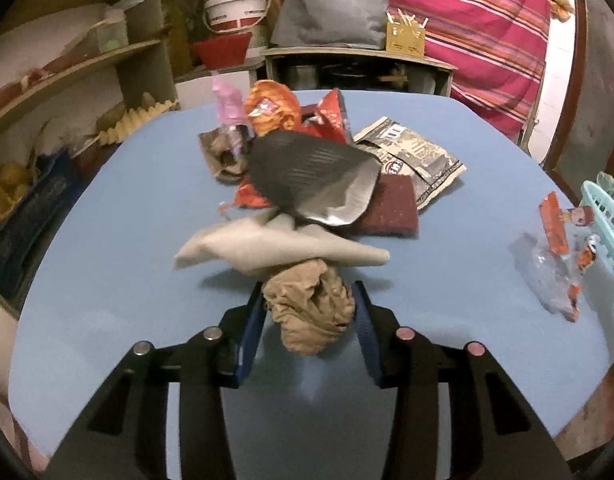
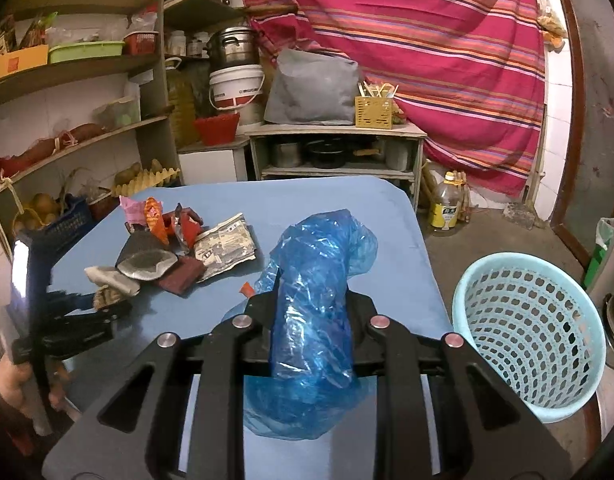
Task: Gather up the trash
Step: 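Grasp the brown crumpled paper with the left tool while the right tool holds the bag, then carry both items over the blue basket and open both tools to drop them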
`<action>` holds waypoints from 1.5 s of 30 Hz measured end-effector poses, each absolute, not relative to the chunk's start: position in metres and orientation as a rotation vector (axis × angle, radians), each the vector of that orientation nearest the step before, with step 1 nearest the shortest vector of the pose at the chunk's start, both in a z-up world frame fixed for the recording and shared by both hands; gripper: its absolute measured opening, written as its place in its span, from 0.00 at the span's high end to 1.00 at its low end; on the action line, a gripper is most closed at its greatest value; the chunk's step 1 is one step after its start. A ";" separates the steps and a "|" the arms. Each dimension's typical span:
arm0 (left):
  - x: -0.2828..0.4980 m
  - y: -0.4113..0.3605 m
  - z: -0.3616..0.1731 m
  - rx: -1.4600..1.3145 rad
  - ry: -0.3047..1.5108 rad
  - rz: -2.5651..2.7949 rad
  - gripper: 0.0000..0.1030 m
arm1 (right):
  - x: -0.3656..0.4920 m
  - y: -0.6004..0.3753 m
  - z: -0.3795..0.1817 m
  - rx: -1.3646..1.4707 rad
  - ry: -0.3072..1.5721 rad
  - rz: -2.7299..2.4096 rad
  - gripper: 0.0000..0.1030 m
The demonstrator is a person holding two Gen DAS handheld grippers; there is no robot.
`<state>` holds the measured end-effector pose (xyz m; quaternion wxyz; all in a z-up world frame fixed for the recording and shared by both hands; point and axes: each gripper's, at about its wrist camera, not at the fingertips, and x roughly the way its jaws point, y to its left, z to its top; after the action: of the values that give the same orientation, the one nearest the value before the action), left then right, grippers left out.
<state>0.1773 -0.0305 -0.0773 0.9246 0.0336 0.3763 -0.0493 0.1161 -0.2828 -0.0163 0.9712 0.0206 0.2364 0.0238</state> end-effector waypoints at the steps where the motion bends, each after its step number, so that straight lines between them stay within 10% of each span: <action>1: 0.173 -0.029 -0.075 0.067 0.768 -0.098 0.58 | 0.115 -0.284 -0.016 0.047 0.477 0.050 0.77; 27: 0.157 -0.132 0.055 0.086 0.507 -0.151 0.58 | 0.094 -0.416 0.055 0.097 0.395 -0.116 0.77; 45: 0.178 -0.342 0.037 0.126 0.536 -0.481 0.58 | 0.085 -0.509 0.010 0.107 0.510 -0.224 0.77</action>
<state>0.1777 -0.3416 0.0366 0.9339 0.0617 0.2622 -0.2351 0.0855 -0.5086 0.0100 0.9600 0.0529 0.2517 -0.1106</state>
